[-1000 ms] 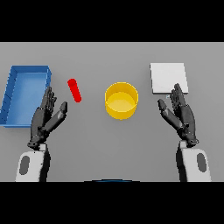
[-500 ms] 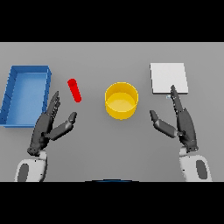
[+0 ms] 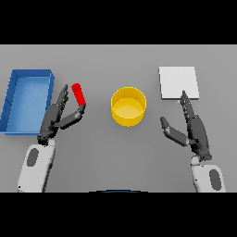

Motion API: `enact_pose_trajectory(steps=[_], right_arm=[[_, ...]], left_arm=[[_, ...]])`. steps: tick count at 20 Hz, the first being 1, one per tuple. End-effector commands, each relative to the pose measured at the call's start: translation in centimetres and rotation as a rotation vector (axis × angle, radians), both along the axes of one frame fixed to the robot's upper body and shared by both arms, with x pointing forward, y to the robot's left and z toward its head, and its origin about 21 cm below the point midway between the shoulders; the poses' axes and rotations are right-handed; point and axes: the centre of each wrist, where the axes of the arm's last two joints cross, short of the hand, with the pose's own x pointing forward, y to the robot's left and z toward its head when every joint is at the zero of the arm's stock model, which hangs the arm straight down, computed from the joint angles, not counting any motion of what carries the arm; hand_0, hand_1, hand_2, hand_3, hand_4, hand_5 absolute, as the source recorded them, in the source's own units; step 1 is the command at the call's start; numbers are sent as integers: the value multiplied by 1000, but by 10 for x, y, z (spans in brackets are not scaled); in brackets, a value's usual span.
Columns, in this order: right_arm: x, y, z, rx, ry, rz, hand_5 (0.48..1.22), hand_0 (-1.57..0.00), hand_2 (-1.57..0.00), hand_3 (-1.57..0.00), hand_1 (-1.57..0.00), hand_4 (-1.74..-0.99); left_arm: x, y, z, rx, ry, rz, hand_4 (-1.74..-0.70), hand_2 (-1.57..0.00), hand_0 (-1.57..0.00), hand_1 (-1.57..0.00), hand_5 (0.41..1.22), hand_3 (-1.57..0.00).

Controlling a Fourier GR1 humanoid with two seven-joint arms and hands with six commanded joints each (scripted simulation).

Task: Pick up the red beaker and tilt it to pour out 1 green nut into yellow bowl. Pick up the yellow bowl and place it on the metallic measuring scale.

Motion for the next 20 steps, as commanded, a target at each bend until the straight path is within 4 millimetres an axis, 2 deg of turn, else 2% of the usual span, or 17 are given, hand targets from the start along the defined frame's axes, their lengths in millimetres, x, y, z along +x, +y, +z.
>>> enact_pose_trajectory(steps=[1,3,9,10,14,19,20], right_arm=[[2,-1,2,0,-7,1,626,1,1,1,1,-1229],[4,0,2,-11,2,-1,626,1,1,1,1,-1222],[1,0,-3,4,14,2,633,1,1,1,1,-1231],[1,5,-1,7,8,7,634,1,1,1,1,-1233],[-2,-1,0,0,4,-6,641,1,1,1,1,-1241],[-1,-2,2,8,6,-18,646,1,1,1,1,-1246],[0,-4,3,4,10,-17,644,1,1,1,1,-1244]], left_arm=[[7,3,-1,6,0,-5,-1180,1,1,1,636,1],[22,-3,1,10,-19,-20,-1189,1,1,1,641,1],[48,-18,2,56,-13,-28,-1197,1,1,1,663,1],[49,-18,-2,62,-11,-25,-1196,1,1,1,664,1],[62,-23,-5,53,-6,-14,-1215,1,1,1,678,1],[72,-28,-15,-51,-45,2,-1303,-6,1,1,719,1],[72,-29,-20,-68,-44,3,-1328,-54,-4,-7,738,-37]])
